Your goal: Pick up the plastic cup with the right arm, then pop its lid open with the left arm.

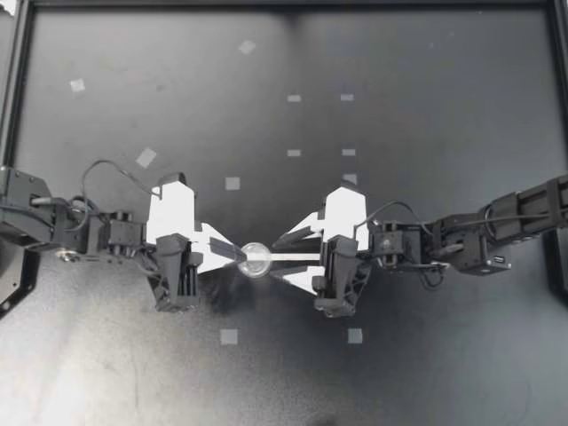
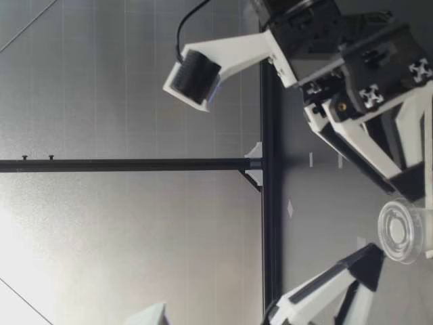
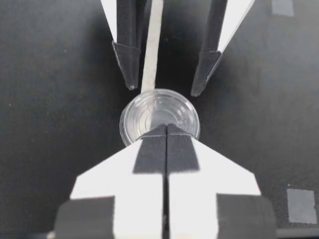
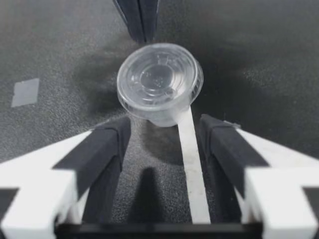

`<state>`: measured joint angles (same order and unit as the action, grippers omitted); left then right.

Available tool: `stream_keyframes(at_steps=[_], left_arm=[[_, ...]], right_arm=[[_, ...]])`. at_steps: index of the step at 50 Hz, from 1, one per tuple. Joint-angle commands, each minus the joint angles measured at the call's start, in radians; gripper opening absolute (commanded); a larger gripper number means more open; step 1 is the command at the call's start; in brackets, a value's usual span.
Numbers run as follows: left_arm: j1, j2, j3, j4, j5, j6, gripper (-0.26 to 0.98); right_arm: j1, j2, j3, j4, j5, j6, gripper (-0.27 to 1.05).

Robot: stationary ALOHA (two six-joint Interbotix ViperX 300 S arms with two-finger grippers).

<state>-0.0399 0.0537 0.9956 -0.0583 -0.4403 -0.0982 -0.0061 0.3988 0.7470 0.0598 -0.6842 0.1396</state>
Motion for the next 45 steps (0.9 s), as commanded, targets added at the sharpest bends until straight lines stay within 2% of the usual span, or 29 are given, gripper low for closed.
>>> stream_keyframes(at_steps=[1,35,45], left_arm=[[-0.003,-0.002,-0.02,0.0,-0.011,-0.002,-0.17],[-0.003,0.029,-0.014,0.0,-0.012,-0.002,-0.17],[-0.003,0.063,-0.02,0.0,-0.052,-0.002,-0.17]], right_arm=[[-0.002,-0.005,-0.021,-0.002,-0.005,0.002,0.61],[-0.002,0.032,-0.08,-0.029,0.026,0.002,0.61],[0.0,0.034,-0.11,-0.048,0.083,0.002,0.61]])
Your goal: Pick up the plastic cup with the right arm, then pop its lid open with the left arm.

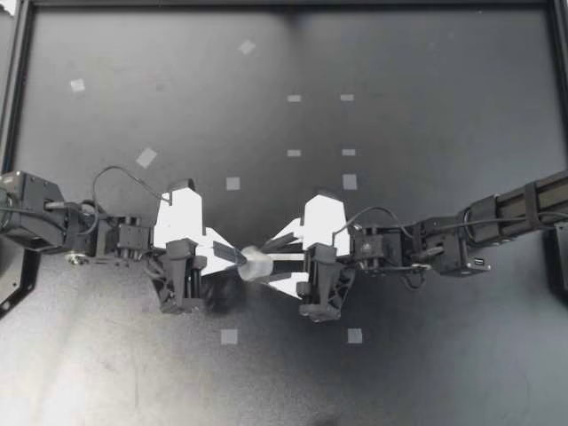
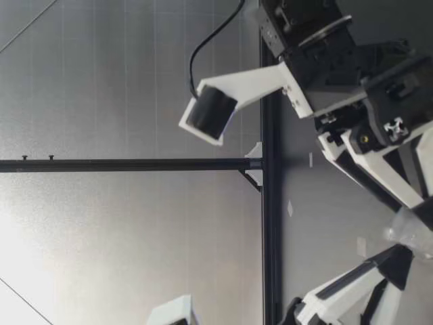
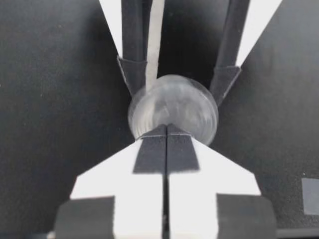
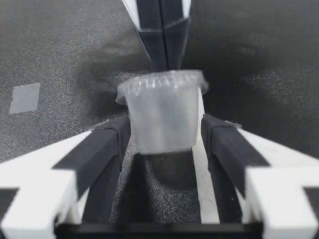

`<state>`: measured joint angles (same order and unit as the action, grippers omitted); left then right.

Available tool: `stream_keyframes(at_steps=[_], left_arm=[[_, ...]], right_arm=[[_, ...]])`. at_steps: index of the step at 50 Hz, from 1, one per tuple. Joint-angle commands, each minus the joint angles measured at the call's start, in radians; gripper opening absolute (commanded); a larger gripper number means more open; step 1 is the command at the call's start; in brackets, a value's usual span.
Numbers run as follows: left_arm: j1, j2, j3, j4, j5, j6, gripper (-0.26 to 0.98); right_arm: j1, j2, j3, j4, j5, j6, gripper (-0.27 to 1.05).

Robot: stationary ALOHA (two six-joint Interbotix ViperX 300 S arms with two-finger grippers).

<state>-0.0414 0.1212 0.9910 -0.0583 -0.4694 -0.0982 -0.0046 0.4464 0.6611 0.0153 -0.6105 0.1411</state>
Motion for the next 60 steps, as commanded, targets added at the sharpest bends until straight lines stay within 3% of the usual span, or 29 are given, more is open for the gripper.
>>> stream_keyframes(at_steps=[1,15,29,38,45,54,60], left_arm=[[-0.002,-0.003,-0.015,0.0,-0.026,-0.002,-0.17],[-0.002,-0.009,-0.008,0.0,-0.029,-0.003,-0.17],[-0.002,-0.054,0.0,0.0,-0.025,-0.021,-0.17],[-0.002,-0.143,0.028,-0.002,-0.06,-0.041,-0.16],[-0.002,-0.278,0.11,-0.025,-0.241,-0.13,-0.16],[-0.002,-0.387,0.252,-0.147,-0.604,-0.411,-0.1],[-0.002,-0.373,0.238,-0.147,-0.63,-0.664,0.01]], right_arm=[[-0.002,-0.014,-0.026,-0.005,0.015,0.0,0.61],[-0.003,-0.025,-0.04,-0.003,0.075,0.002,0.56],[-0.002,-0.051,-0.048,-0.005,0.112,-0.002,0.31],[-0.003,-0.104,-0.011,-0.005,0.104,-0.003,0.29],[-0.003,-0.264,0.118,-0.005,0.005,-0.018,0.29],[-0.003,-0.448,0.322,-0.005,-0.327,-0.026,0.3],[-0.003,-0.443,0.345,-0.005,-0.474,-0.069,0.3]])
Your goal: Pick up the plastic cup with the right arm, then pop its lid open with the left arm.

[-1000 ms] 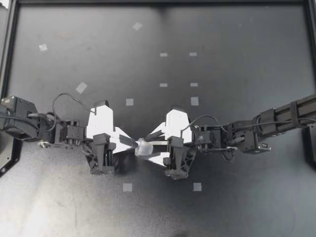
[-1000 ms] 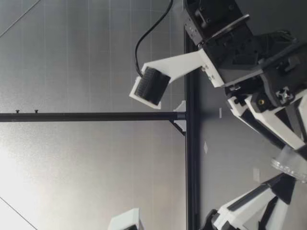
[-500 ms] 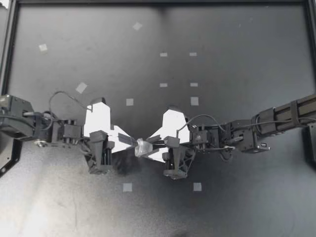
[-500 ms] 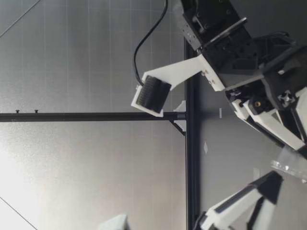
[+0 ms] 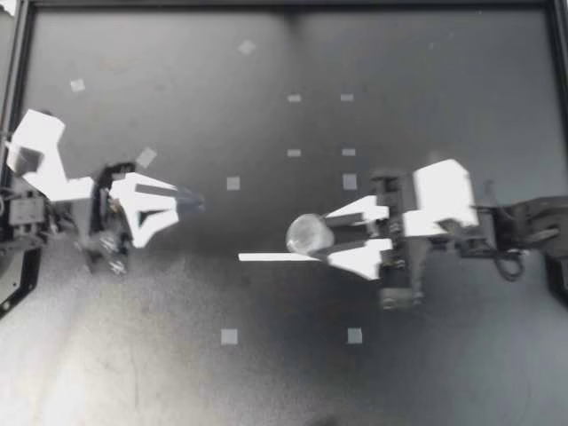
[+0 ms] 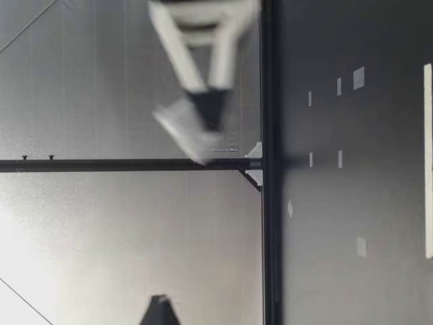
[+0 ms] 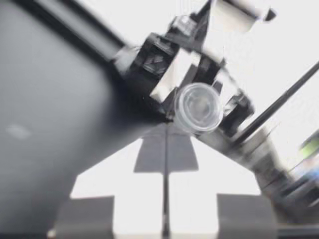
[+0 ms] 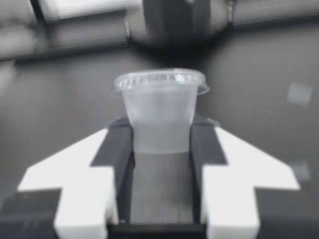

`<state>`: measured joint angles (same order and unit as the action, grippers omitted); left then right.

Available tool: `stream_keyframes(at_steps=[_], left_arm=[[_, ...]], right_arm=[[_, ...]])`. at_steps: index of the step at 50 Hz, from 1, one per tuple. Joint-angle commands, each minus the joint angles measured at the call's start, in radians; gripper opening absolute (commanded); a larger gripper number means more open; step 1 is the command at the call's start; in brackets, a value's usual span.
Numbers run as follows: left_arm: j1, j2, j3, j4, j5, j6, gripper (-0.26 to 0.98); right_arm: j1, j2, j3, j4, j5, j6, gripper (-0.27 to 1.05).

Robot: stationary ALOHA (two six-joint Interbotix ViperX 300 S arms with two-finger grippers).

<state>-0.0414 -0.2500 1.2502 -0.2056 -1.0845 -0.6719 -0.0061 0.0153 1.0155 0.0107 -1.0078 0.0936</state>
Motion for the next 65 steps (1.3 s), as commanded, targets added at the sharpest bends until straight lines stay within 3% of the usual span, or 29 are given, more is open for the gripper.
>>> stream_keyframes(at_steps=[1,9,12,19,21,32,47,65], left_arm=[[-0.002,0.006,-0.029,0.003,-0.008,-0.127,0.03],[-0.002,0.071,-0.114,0.063,0.069,-0.413,0.3],[-0.002,0.092,-0.153,0.101,0.071,-0.506,0.47],[-0.002,0.109,-0.207,0.143,0.094,-0.603,0.76],[-0.002,0.112,-0.216,0.149,0.109,-0.612,0.8],[-0.002,0.115,-0.229,0.173,0.146,-0.617,0.78],[-0.002,0.12,-0.247,0.199,0.127,-0.614,0.78],[-0.002,0.098,-0.244,0.202,0.104,-0.586,0.78]], right_arm=[[-0.002,-0.005,-0.015,-0.002,-0.084,-0.029,0.3],[-0.002,0.084,-0.101,-0.028,-0.1,-0.098,0.32],[-0.003,0.11,-0.127,-0.029,-0.101,-0.114,0.34],[-0.006,0.135,-0.146,-0.031,-0.101,-0.138,0.36],[-0.014,0.13,-0.144,-0.031,-0.101,-0.14,0.36],[-0.034,0.117,-0.15,-0.035,-0.101,-0.149,0.36],[-0.044,0.202,-0.201,-0.032,-0.095,-0.138,0.36],[-0.046,0.207,-0.104,-0.026,-0.075,-0.037,0.36]])
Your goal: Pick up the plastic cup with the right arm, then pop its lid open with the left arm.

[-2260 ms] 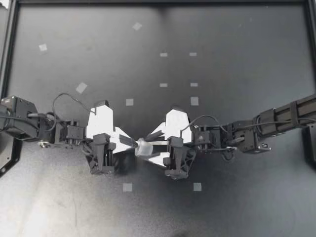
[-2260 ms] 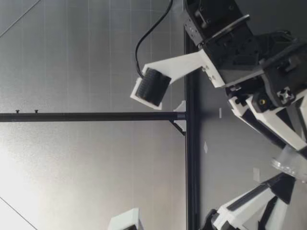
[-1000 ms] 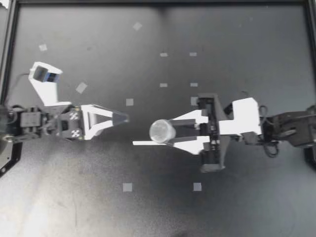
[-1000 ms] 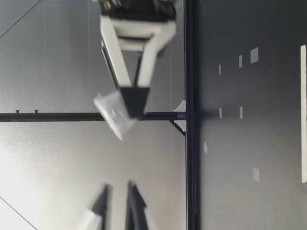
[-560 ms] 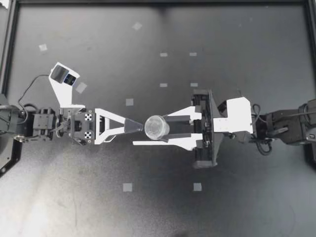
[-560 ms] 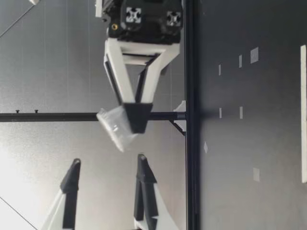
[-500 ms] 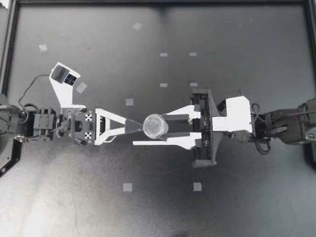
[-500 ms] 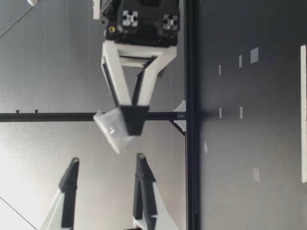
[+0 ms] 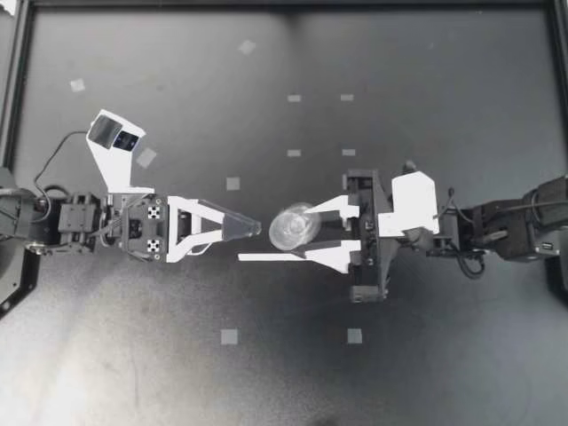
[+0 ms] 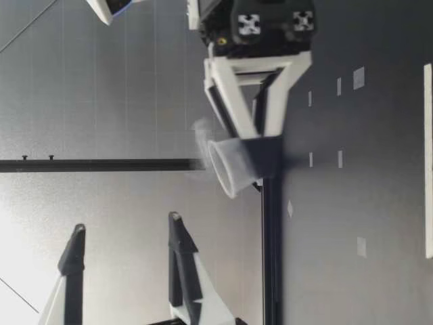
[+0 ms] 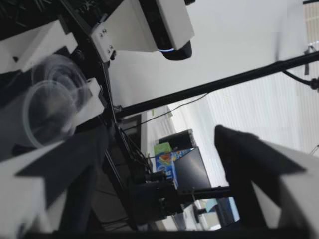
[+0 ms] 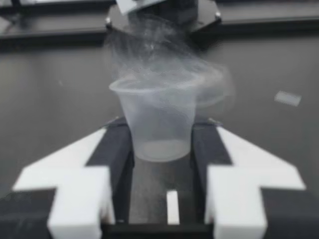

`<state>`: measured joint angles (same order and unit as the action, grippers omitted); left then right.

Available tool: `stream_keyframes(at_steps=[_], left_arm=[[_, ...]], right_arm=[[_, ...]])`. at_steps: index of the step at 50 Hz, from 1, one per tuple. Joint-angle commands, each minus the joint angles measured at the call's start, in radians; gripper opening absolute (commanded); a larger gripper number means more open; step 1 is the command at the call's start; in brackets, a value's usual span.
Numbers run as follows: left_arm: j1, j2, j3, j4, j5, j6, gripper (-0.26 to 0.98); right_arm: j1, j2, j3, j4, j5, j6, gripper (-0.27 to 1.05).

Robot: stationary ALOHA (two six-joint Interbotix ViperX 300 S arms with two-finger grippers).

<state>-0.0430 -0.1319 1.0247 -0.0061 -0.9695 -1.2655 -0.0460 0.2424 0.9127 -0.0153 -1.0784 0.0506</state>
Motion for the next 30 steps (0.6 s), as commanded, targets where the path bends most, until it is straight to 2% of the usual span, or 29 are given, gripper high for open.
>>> stream_keyframes(at_steps=[1,7,11,22,30], left_arm=[[0.0,-0.021,-0.018,0.003,-0.011,0.014,0.78],[0.0,-0.017,-0.008,0.003,0.008,0.092,0.77],[0.0,-0.009,0.008,0.003,0.046,0.218,0.77],[0.0,-0.005,-0.005,0.003,0.196,0.727,0.77],[0.0,-0.008,-0.025,0.002,0.218,1.042,0.77]], right_arm=[[-0.006,-0.018,0.0,0.0,-0.005,0.011,0.36],[-0.006,-0.031,0.009,-0.003,-0.002,0.031,0.36],[0.0,-0.064,0.009,-0.014,0.002,0.052,0.36],[0.005,-0.189,0.014,-0.133,0.077,0.043,0.36],[0.006,-0.255,0.029,-0.143,0.127,-0.074,0.36]])
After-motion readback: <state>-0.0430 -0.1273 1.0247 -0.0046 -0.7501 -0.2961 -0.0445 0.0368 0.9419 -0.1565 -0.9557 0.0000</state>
